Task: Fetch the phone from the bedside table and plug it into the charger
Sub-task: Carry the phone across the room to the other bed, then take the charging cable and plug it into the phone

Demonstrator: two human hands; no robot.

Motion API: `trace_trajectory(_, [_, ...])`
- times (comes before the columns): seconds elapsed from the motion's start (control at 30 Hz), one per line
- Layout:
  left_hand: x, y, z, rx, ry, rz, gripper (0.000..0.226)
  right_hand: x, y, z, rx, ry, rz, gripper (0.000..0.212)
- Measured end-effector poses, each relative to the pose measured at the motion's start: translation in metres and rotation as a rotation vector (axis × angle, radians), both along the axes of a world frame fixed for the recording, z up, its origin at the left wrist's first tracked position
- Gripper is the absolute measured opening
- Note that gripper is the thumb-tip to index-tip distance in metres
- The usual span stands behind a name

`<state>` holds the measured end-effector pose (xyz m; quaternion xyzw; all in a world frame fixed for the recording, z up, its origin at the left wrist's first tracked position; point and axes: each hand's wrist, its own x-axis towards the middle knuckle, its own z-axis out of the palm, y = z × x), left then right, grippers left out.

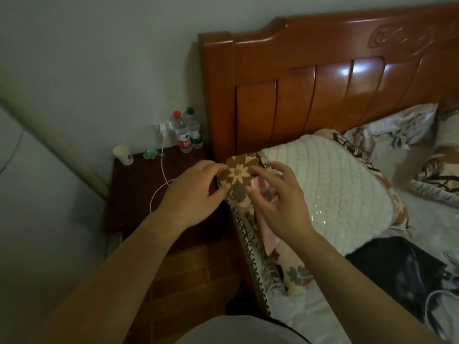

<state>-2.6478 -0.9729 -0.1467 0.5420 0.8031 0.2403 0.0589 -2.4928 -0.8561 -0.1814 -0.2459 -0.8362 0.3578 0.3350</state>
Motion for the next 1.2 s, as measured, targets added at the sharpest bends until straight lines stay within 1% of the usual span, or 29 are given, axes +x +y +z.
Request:
trace_trajectory(0.1, [-0.021, 0.053, -0.006, -0.017, -0.009, -0.019, 0.046, -0.023, 0.046, -0.012, 0.002, -0.01, -0.012, 0.046])
trace_trajectory(0.23, [-0.044, 0.107, -0.026, -0.053, -0.041, -0.025, 0.045, -0.044, 0.097, -0.039, -0.004, -0.062, -0.003, 0.044])
trace_trajectory(0.43, [-0.07, 0.157, -0.075, -0.132, -0.101, -0.079, 0.043, -0.065, 0.148, -0.087, 0.005, -0.194, -0.015, 0.043])
trace_trajectory(0.57, [-0.088, 0.183, -0.113, -0.184, -0.131, -0.107, 0.044, -0.084, 0.173, -0.122, 0.057, -0.302, 0.03, 0.043])
trace_trajectory(0.67, [-0.101, 0.193, -0.142, -0.219, -0.175, -0.098, 0.044, -0.103, 0.191, -0.147, 0.147, -0.425, 0.115, 0.043])
trace_trajectory(0.77, [-0.11, 0.198, -0.17, -0.229, -0.192, -0.069, 0.043, -0.119, 0.207, -0.172, 0.185, -0.516, 0.171, 0.043])
trace_trajectory(0.9, [-0.119, 0.2, -0.204, -0.248, -0.208, -0.035, 0.042, -0.132, 0.225, -0.204, 0.181, -0.572, 0.168, 0.045])
trace_trajectory(1.03, [-0.125, 0.205, -0.227, -0.292, -0.243, -0.021, 0.041, -0.131, 0.229, -0.233, 0.154, -0.701, 0.173, 0.047])
trace_trajectory(1.1, [-0.124, 0.205, -0.234, -0.31, -0.262, -0.024, 0.041, -0.124, 0.227, -0.242, 0.135, -0.735, 0.16, 0.046])
trace_trajectory(1.17, [-0.123, 0.202, -0.238, -0.323, -0.265, -0.036, 0.041, -0.114, 0.225, -0.245, 0.129, -0.744, 0.131, 0.05])
trace_trajectory(1.2, [-0.122, 0.201, -0.239, -0.331, -0.265, -0.041, 0.041, -0.109, 0.223, -0.244, 0.135, -0.751, 0.117, 0.055])
